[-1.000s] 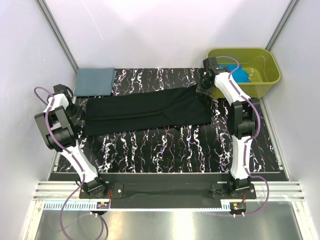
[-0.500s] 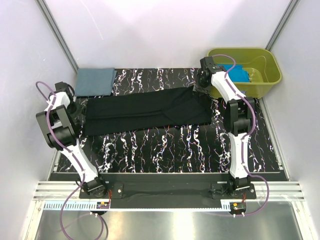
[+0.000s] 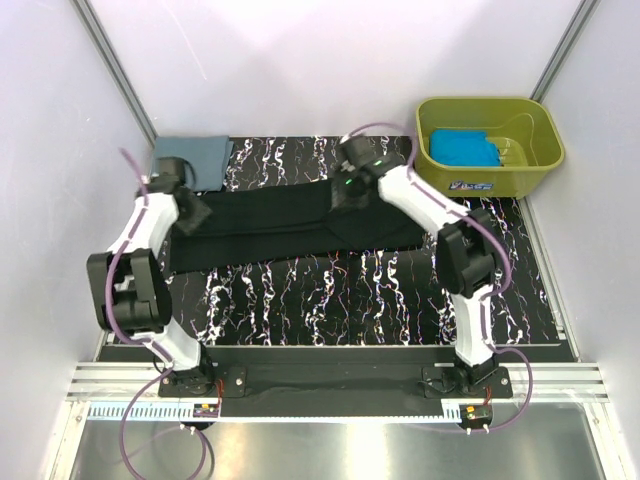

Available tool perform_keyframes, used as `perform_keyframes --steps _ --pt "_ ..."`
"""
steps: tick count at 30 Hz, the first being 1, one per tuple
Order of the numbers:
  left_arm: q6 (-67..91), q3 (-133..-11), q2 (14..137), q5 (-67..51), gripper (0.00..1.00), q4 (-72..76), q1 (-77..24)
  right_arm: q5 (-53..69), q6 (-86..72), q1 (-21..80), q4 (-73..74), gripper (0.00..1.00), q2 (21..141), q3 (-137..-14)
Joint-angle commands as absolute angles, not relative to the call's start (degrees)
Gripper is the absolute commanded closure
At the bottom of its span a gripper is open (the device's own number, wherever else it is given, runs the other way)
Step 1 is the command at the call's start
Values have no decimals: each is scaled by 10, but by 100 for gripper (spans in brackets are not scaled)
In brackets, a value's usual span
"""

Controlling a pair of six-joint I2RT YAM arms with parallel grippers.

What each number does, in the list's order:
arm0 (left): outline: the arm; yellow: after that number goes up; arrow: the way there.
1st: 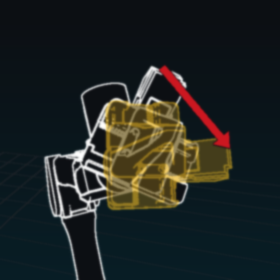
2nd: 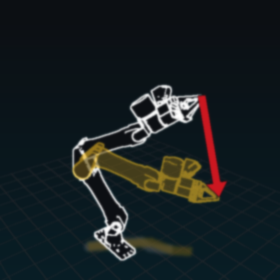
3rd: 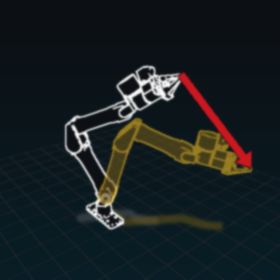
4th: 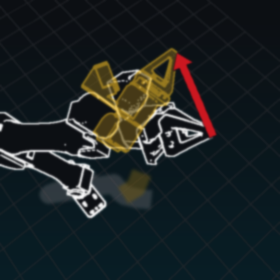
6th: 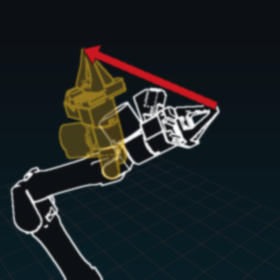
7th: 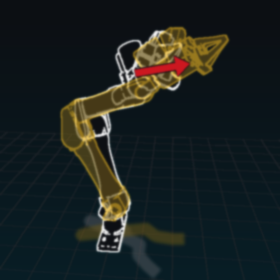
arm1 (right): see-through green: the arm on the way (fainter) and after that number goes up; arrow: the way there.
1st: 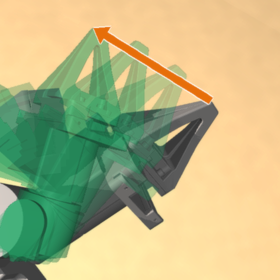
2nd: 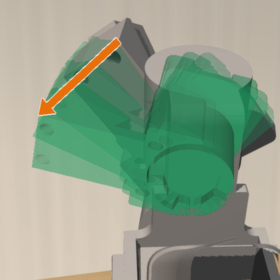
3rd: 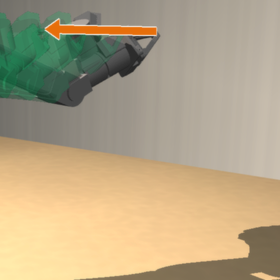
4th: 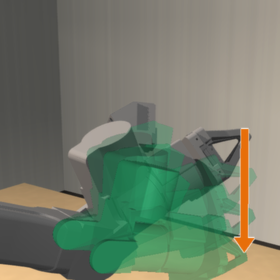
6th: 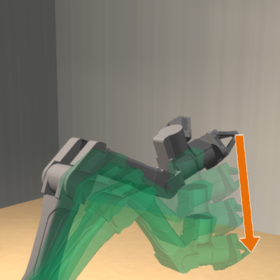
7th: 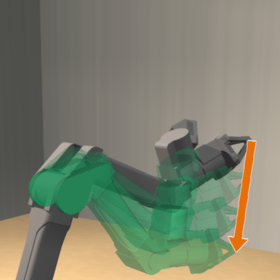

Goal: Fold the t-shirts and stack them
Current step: Fold the tshirt

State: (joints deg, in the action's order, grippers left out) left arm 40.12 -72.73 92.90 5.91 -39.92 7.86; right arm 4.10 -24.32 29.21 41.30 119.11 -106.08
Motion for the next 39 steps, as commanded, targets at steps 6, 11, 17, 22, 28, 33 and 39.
perform_keyframes --steps 6,11,17,22,28,33,39 --pt "395 -709 1004 -25 68 -353 6 65 -294 363 305 86 1215 -992" --pt "371 -710 1048 -23 71 -358 4 49 -299 367 287 96 1248 -994" --pt "361 -709 1078 -12 71 -368 4 28 -295 367 259 100 1277 -1003" --pt "371 -705 1099 -3 71 -384 4 4 -293 367 236 100 1292 -1008" --pt "367 -722 1124 41 72 -428 5 -38 -282 367 226 100 1310 -1036" --pt "359 -733 1131 48 72 -444 5 -52 -275 367 222 100 1332 -1069" --pt "354 -737 1133 52 72 -449 5 -46 -273 365 221 100 1360 -1094"
